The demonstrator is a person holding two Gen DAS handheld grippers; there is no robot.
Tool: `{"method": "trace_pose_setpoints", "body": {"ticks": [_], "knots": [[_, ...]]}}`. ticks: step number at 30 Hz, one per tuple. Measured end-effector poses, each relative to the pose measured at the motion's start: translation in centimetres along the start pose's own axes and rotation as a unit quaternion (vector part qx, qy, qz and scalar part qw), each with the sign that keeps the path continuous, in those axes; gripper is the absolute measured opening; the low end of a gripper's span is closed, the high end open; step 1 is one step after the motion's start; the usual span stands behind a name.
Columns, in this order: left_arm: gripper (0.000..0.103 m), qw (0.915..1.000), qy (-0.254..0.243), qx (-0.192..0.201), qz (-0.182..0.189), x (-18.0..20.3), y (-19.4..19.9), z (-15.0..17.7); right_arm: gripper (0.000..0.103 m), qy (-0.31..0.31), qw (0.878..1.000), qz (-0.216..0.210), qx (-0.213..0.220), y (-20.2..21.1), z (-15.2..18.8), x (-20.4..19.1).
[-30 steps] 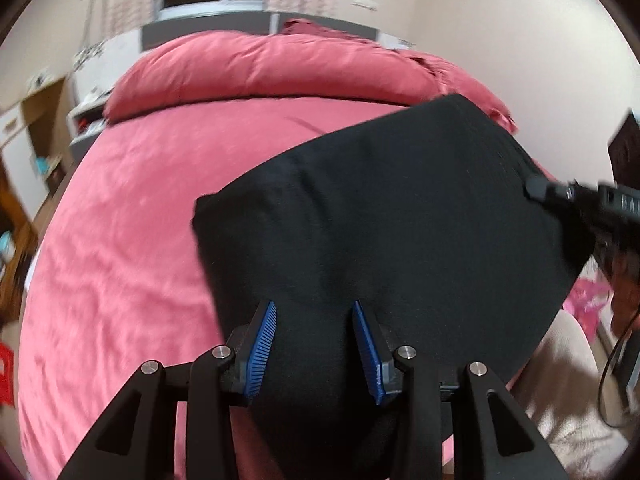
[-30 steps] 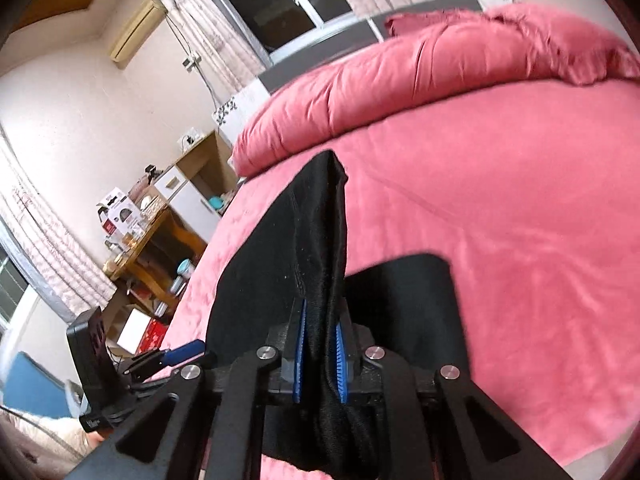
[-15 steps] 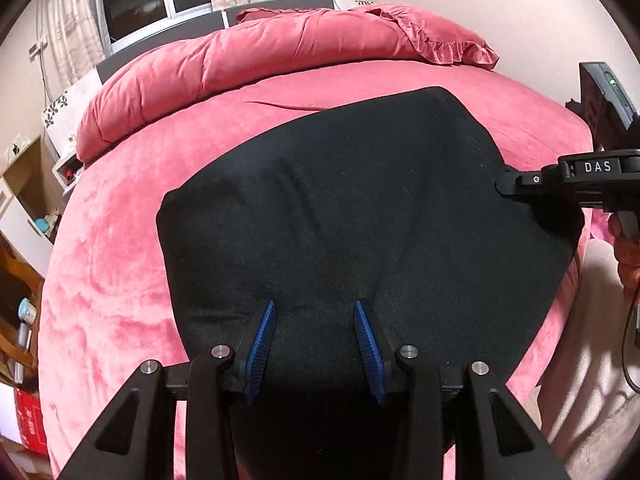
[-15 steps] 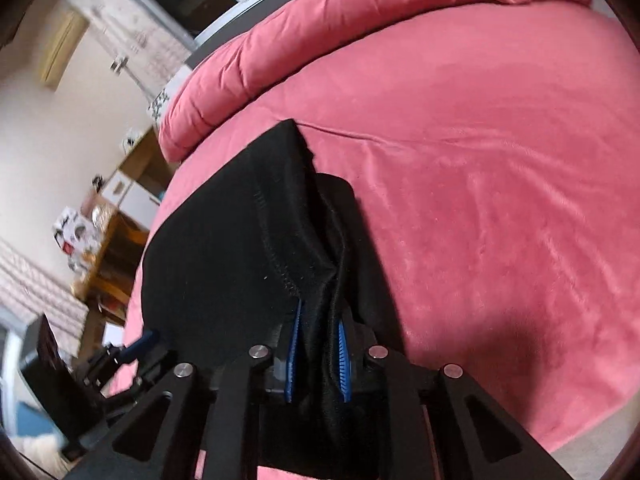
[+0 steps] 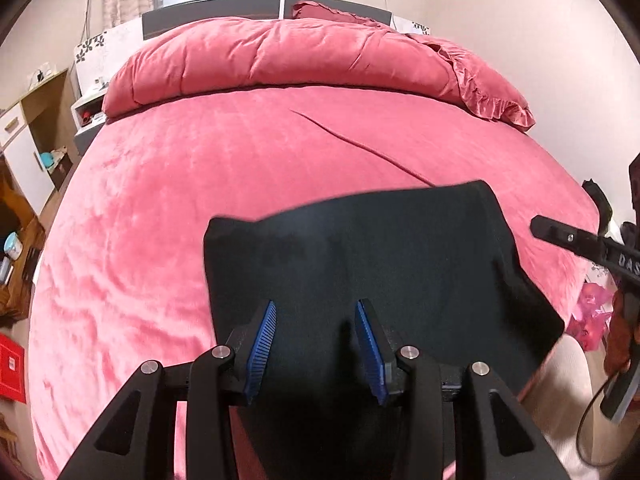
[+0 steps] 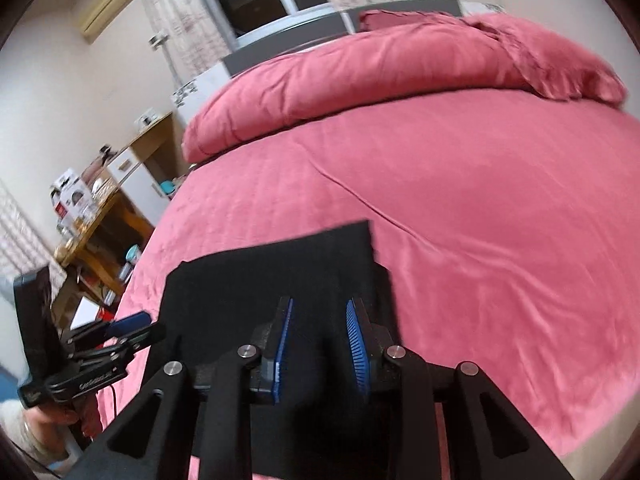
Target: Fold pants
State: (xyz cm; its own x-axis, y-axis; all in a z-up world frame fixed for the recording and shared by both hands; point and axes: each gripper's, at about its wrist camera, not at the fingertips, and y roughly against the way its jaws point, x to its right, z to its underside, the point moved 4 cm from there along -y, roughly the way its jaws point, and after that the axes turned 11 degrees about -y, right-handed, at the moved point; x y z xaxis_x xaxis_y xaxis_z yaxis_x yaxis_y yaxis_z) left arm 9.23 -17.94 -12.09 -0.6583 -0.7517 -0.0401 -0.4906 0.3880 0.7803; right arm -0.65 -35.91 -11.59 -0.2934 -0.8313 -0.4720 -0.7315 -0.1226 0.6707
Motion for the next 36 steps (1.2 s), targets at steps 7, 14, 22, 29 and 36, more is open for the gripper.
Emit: {"method": "trace_pose_setpoints", "body": {"ticks": [7,14,22,29,36], "knots": [[0.042,0.9988,-0.040,-0.011,-0.025,1.5,-2.5,-2.2,0.029,0.083,0.996,0.002,-0.018,-3.4,-0.2,-4.1],[0.042,0.9976,-0.050,-0.024,-0.043,1.8,-4.7,-2.1,0.029,0.126,0.990,0.055,-0.035,-7.1,0.0,-4.0],[0.043,0.9981,-0.038,-0.037,-0.032,1.3,-6.4,-2.4,0.025,0.094,0.992,0.072,-0.034,-8.8,-0.5,-1.4],[0.044,0.9980,-0.033,-0.046,-0.029,1.3,-8.2,-2.4,0.011,0.046,0.997,0.055,-0.026,-10.5,-0.5,1.5],[0.044,0.9985,-0.030,-0.040,-0.025,1.1,-7.5,-2.3,0.010,0.027,0.999,0.033,-0.017,-9.7,-0.6,1.7]]}}
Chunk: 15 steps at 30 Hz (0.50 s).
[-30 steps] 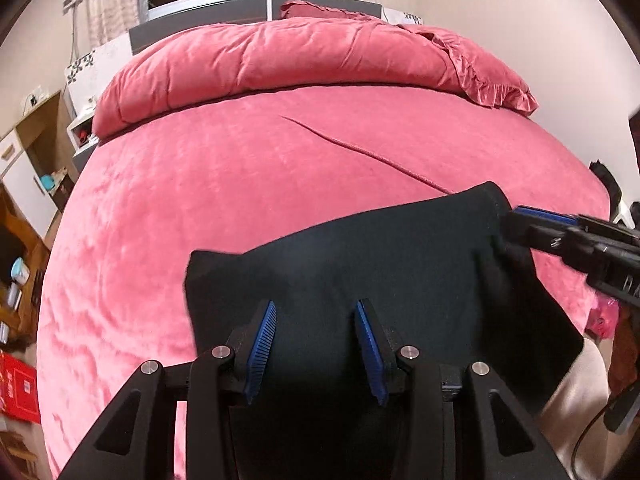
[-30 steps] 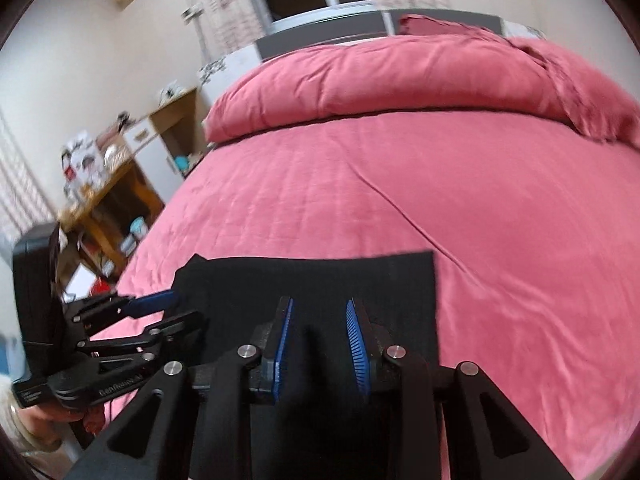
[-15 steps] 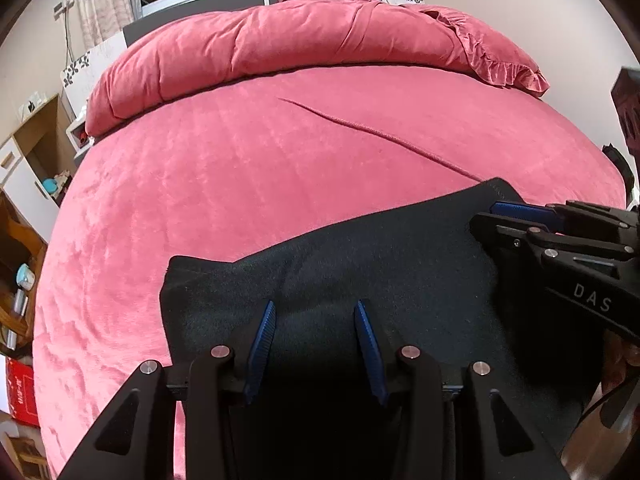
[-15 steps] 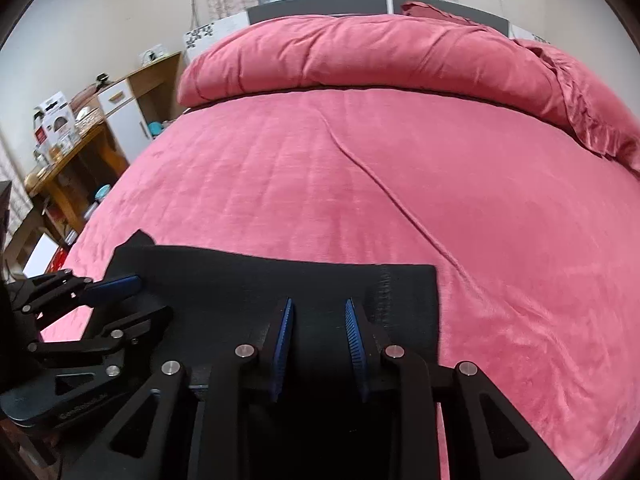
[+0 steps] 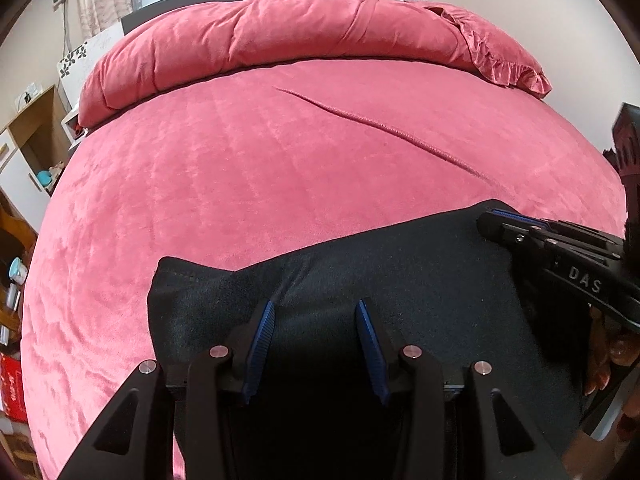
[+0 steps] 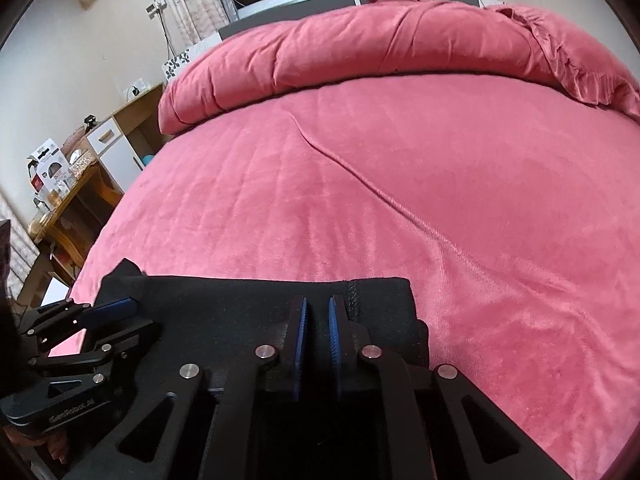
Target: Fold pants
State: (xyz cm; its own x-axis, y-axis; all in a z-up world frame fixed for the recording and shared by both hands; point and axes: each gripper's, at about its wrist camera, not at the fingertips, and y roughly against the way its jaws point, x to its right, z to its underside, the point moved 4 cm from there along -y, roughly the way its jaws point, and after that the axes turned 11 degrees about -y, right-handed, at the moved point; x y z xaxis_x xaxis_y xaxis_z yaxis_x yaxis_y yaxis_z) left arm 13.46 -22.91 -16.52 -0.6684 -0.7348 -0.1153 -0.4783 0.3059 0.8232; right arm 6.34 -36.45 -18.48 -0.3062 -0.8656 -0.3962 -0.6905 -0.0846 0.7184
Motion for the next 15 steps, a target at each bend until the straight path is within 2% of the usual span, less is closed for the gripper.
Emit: {"method": "trace_pose_setpoints", "body": {"ticks": [3,6,10,15], "knots": [[0.044,0.9997,0.024,0.004,0.005,-0.3,1.3,0.5,0.017,-0.006,1.000,-0.007,0.007,1.8,0.3,-0.5],[0.044,0.9996,0.028,0.010,0.004,-0.2,2.9,1.3,0.024,-0.002,1.000,-0.007,0.015,4.0,1.4,-0.9],[0.044,0.9989,0.034,0.024,0.023,0.3,5.4,3.2,0.024,0.029,0.999,0.015,0.011,6.5,3.5,-1.1],[0.044,0.9992,0.015,0.011,0.036,1.4,6.9,6.7,0.024,0.025,0.999,0.034,0.004,9.2,6.3,0.2]]}}
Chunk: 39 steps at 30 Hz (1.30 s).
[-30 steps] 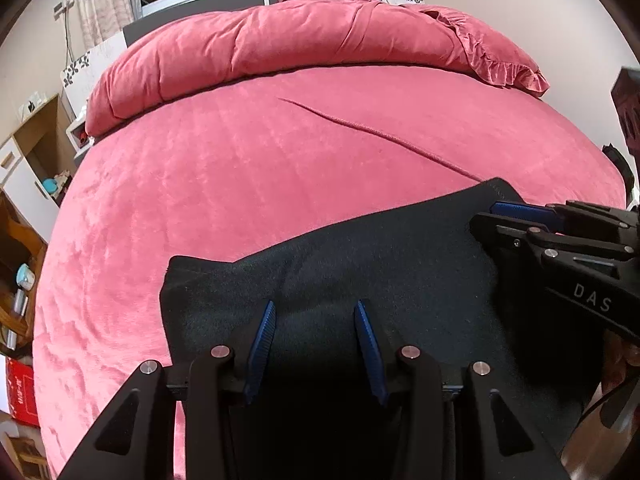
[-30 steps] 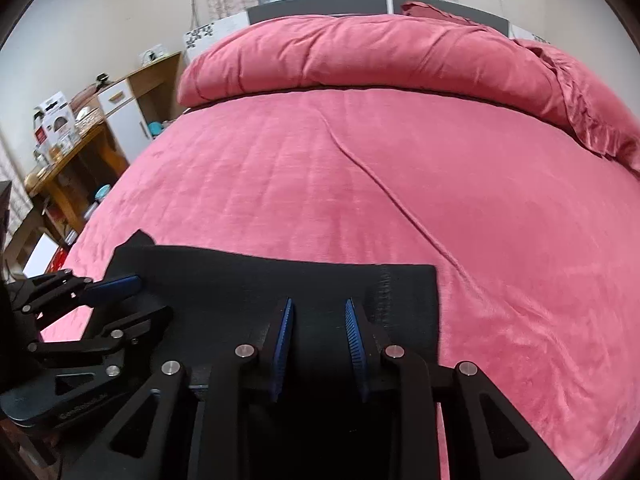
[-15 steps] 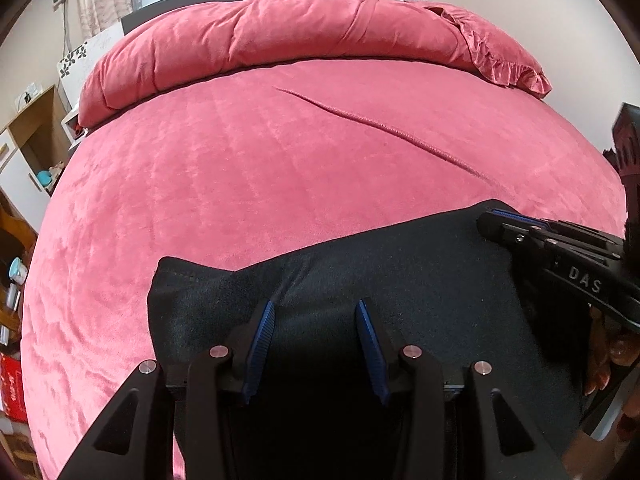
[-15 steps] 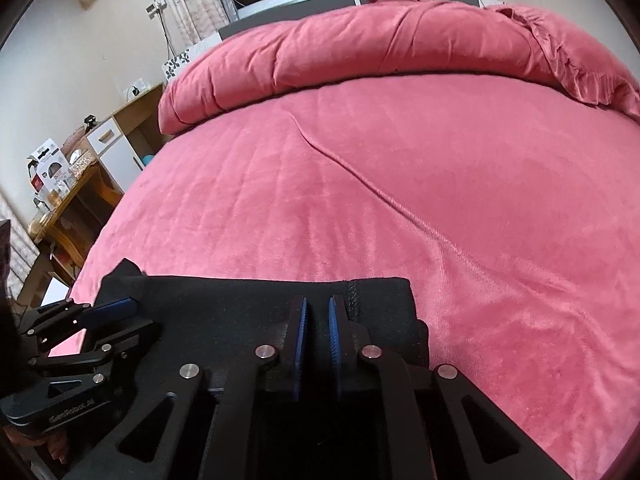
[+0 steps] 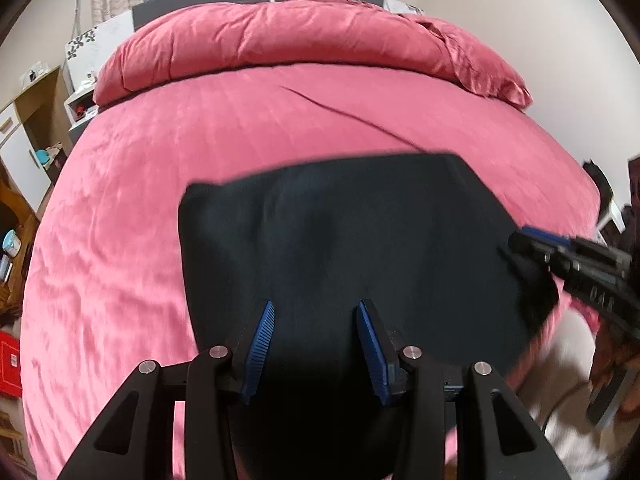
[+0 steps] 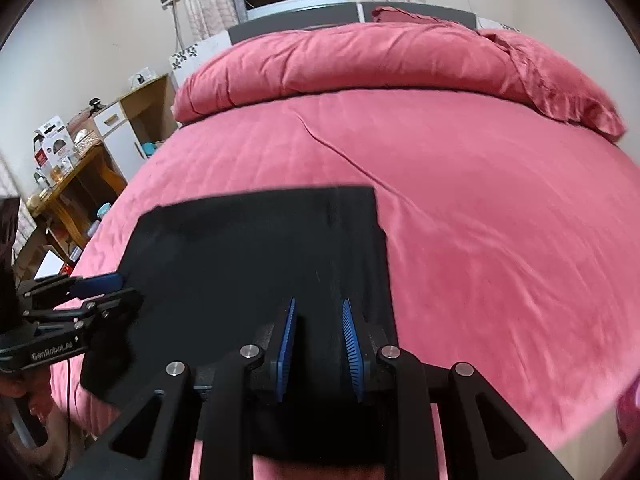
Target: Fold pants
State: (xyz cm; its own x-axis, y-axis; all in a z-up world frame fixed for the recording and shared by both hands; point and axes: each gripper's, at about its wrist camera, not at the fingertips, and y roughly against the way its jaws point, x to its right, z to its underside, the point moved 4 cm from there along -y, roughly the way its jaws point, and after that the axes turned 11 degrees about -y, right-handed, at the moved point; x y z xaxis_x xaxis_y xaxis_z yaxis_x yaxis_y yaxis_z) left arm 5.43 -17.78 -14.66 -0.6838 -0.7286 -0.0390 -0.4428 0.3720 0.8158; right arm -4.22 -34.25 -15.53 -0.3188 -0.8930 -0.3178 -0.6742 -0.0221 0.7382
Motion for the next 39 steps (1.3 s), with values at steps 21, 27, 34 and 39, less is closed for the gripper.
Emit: {"method": "trace_pose_setpoints", "body": {"ticks": [21,27,34,39], "knots": [[0.053,0.9997,0.014,0.013,0.017,-1.8,3.2,3.8,0.052,-0.103,0.994,0.006,-0.048,1.5,2.6,5.1],[0.072,0.9861,0.160,-0.012,0.044,-7.7,1.6,4.3,0.075,-0.125,0.991,-0.025,-0.041,1.0,0.6,6.2],[0.073,0.9662,0.204,-0.037,0.153,-8.6,-0.5,5.3,0.076,-0.132,0.983,-0.076,-0.102,-2.4,0.2,6.2],[0.073,0.9605,0.190,-0.043,0.199,-8.4,-1.4,4.7,0.076,-0.167,0.968,-0.124,-0.143,-4.7,0.9,6.8]]}}
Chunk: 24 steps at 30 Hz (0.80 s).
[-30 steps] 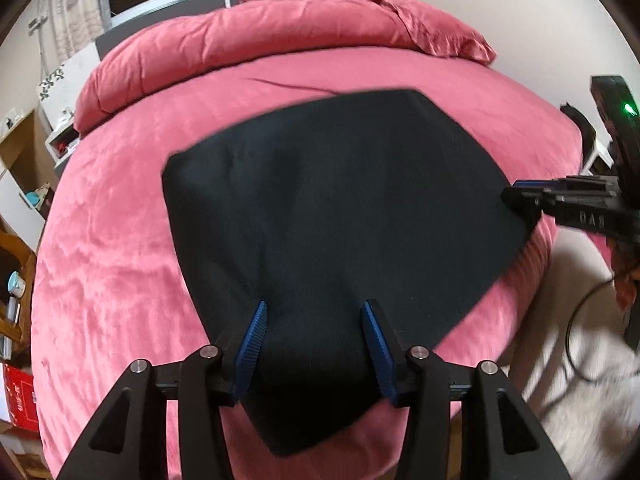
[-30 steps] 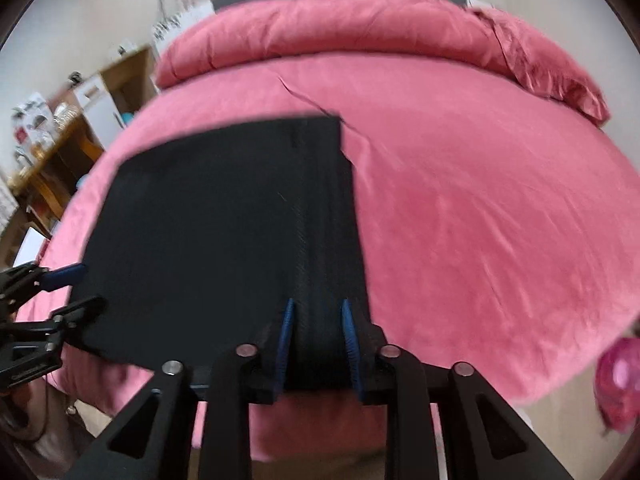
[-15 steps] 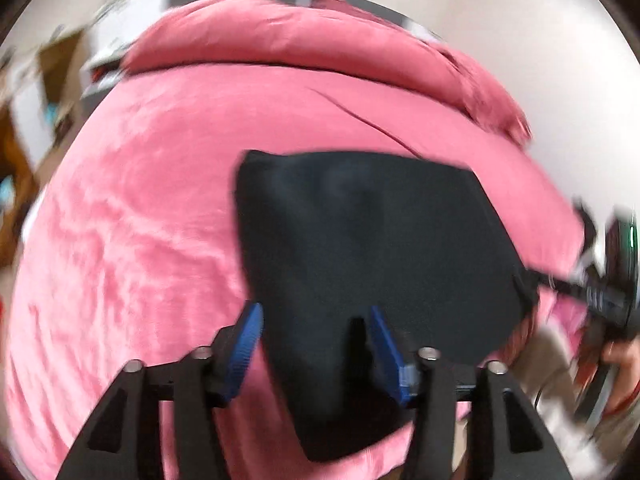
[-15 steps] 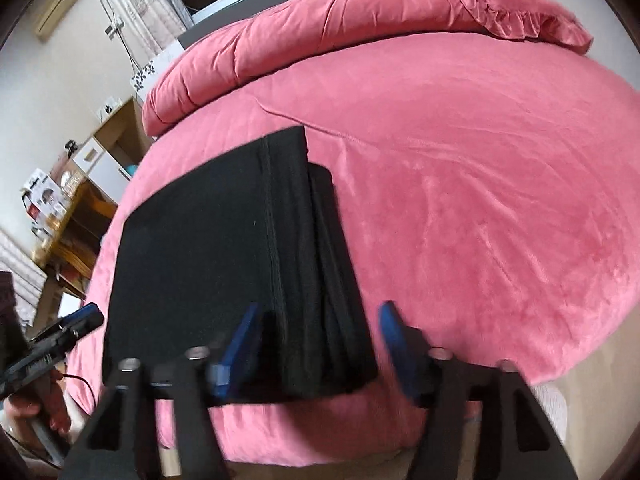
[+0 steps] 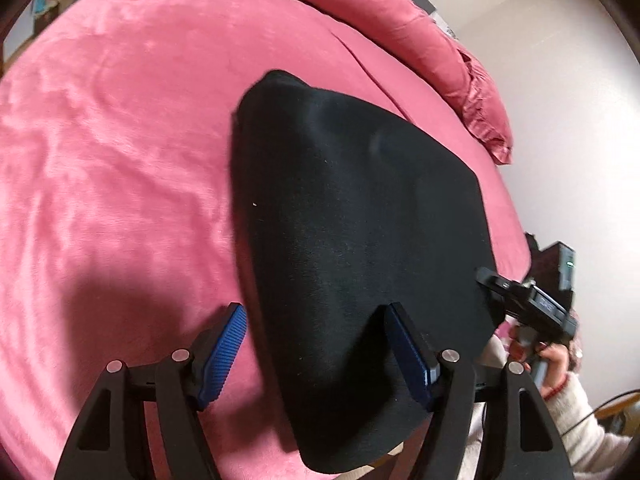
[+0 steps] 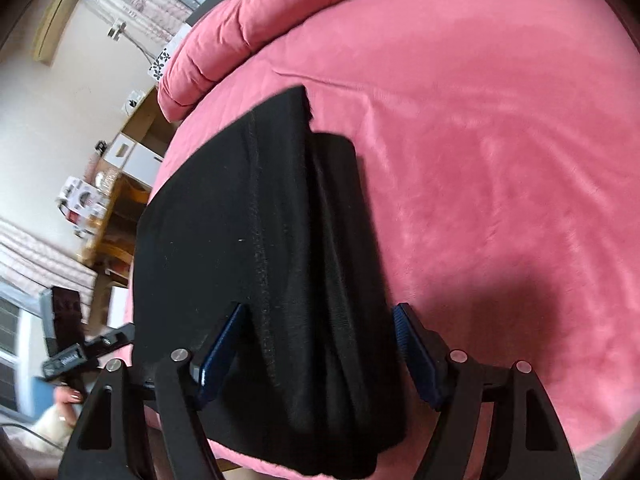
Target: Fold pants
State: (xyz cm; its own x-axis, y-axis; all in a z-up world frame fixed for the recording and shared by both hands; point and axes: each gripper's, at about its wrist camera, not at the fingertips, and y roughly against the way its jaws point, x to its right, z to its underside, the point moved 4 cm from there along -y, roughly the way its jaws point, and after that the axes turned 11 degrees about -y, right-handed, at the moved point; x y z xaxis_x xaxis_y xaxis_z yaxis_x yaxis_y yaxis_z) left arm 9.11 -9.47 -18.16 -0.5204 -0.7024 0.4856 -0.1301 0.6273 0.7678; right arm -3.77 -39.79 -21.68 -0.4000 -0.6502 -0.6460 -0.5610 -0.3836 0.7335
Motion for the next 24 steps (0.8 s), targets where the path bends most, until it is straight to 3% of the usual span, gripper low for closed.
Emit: {"method": "trace_pose_setpoints", "body": {"ticks": [9,15,19,21,24], "knots": [[0.075,0.9968,0.035,-0.028,0.066,-0.7,-1.7,0.5,0.076,-0.053,0.997,-0.056,0.002,-0.7,1.1,0.7],[0.079,0.9980,0.000,-0.032,0.055,0.3,-2.8,0.5,0.074,-0.049,0.997,-0.052,0.013,-1.5,1.0,-0.2],[0.070,0.9986,-0.014,-0.020,0.046,0.4,-2.4,0.8,0.062,-0.040,0.997,-0.060,0.015,-1.3,0.8,0.2],[0.059,0.9989,-0.019,-0.013,0.041,0.8,-1.9,0.8,0.057,-0.042,0.997,-0.066,0.018,-0.9,1.1,0.3],[0.051,0.9990,-0.034,0.000,0.030,1.5,-1.2,0.8,0.051,-0.036,0.997,-0.060,0.033,-0.3,1.5,-0.2]]}}
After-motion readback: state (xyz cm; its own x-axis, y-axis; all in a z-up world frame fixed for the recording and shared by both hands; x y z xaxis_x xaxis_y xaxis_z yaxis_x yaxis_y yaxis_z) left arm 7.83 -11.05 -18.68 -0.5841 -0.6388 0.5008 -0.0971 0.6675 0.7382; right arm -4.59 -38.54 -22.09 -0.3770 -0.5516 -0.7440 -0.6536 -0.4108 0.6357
